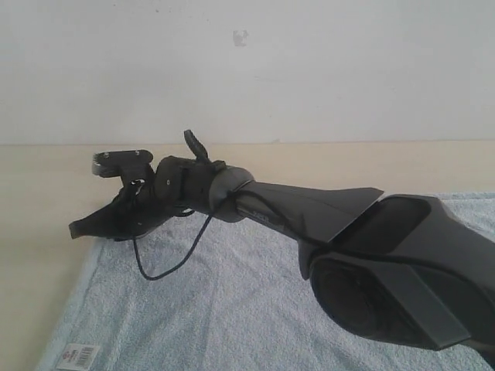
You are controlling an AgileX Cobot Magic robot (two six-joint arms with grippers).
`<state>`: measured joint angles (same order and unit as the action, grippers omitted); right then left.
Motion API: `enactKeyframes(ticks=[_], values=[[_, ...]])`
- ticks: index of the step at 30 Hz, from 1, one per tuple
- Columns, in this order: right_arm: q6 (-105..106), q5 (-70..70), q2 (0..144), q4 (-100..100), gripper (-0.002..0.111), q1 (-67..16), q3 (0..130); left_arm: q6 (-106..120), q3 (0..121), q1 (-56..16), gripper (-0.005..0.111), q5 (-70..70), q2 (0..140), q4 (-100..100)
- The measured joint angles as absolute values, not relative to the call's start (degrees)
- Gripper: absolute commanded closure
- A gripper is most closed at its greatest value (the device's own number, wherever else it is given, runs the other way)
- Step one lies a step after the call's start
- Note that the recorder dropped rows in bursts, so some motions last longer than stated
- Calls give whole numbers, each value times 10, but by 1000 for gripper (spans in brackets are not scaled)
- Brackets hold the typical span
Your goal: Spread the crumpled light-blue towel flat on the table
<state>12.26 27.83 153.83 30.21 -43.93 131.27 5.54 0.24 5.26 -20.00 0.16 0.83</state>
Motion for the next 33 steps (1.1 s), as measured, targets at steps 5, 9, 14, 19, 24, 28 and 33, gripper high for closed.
enactKeyframes(ticks=[5,9,14,19,24,28,33], values=[[128,294,1520,306,109,-439,1313,55,2,53,103,-200,2,8],[118,363,1462,260,109,-439,1313,55,2,53,103,-200,2,8],[41,509,1390,83,109,-441,1314,55,2,53,103,-200,2,8],[22,639,1360,-10,109,-455,1302,55,2,53,103,-200,2,8],[4,620,1311,-27,109,-477,1251,55,2,53,103,-200,2,8],[-27,553,1256,-48,109,-490,1174,55,2,53,103,-200,2,8],[-107,466,1170,-168,109,-498,1006,55,2,53,103,-200,2,8]])
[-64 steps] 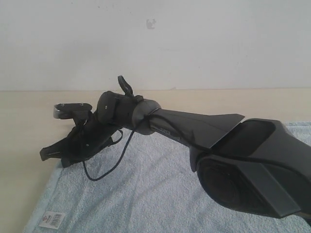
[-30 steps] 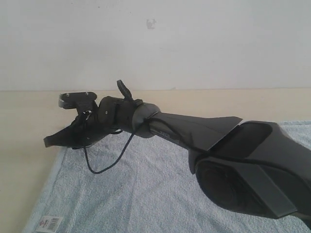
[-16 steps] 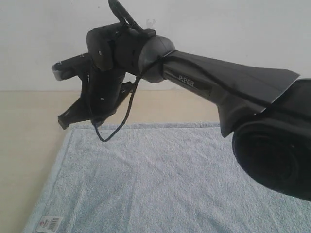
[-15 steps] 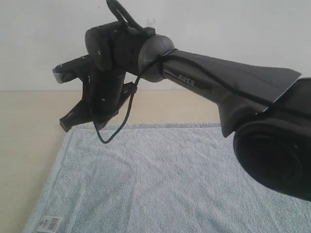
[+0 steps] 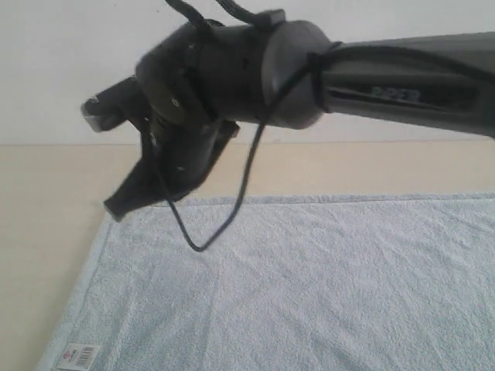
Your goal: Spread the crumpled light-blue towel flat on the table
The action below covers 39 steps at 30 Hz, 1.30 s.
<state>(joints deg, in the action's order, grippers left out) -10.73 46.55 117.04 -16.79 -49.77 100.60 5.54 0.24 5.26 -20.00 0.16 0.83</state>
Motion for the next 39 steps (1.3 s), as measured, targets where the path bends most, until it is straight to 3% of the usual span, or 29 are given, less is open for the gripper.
enactKeyframes(ticks=[8,13,17,21,27,31,39], values=[[-371,326,1058,-397,109,-452,716,55,2,53,103,-200,2,8],[-453,104,1033,-363,109,-358,606,55,2,53,103,-200,2,8],[-476,-40,1035,-343,109,-342,572,55,2,53,103,-200,2,8],[-611,-100,1075,-462,109,-368,629,55,2,53,103,-200,2,8],[-1097,-228,1232,-887,109,-386,851,55,2,53,103,-200,2,8],[-1181,-316,1317,-973,109,-386,959,55,2,53,103,-200,2,8],[-1171,-241,1354,-997,109,-394,1012,55,2,53,103,-200,2,8]])
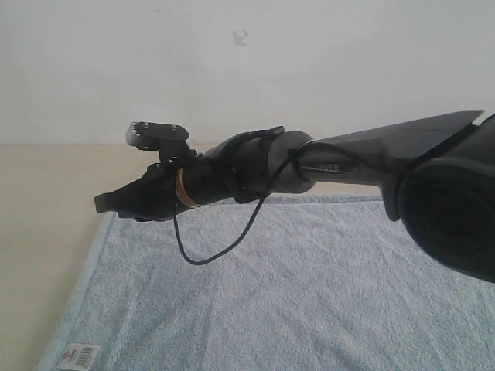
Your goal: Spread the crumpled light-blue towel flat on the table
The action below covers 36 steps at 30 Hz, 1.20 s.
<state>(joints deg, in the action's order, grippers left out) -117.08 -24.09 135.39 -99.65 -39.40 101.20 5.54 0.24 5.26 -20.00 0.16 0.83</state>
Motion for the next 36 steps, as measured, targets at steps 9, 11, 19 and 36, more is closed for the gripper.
enactKeyframes(ticks=[9,11,19,36], values=[[-760,261,1267,-995,109,-557,905,55,2,53,103,-200,2,8],[-600,383,1262,-924,109,-596,903,55,2,53,103,-200,2,8],[23,354,1282,-34,109,-490,996,55,2,53,103,-200,2,8],[180,380,1448,292,109,-409,1187,55,2,53,103,-200,2,8]])
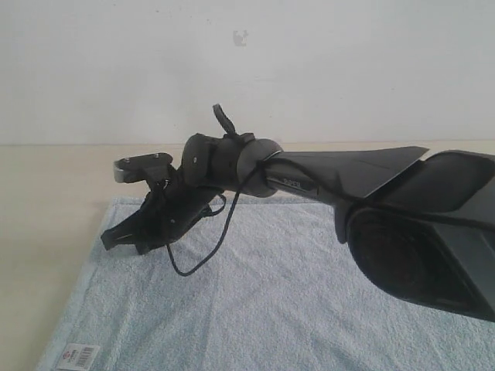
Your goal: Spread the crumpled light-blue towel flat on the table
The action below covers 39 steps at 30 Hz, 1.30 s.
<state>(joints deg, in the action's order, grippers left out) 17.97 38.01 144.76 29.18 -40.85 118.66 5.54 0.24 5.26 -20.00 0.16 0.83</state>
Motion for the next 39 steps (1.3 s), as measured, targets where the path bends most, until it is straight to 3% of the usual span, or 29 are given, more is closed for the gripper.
enactKeyframes(ticks=[13,21,28,34,39], values=[[180,333,1481,324,109,-411,1210,55,2,53,103,-200,2,8],[153,343,1560,343,109,-411,1345,55,2,53,103,-200,2,8],[144,434,1567,295,109,-411,1405,55,2,53,103,-200,2,8],[104,641,1510,117,109,-412,1410,55,2,53,103,-200,2,8],[80,614,1526,93,109,-412,1410,55,2,53,103,-200,2,8]])
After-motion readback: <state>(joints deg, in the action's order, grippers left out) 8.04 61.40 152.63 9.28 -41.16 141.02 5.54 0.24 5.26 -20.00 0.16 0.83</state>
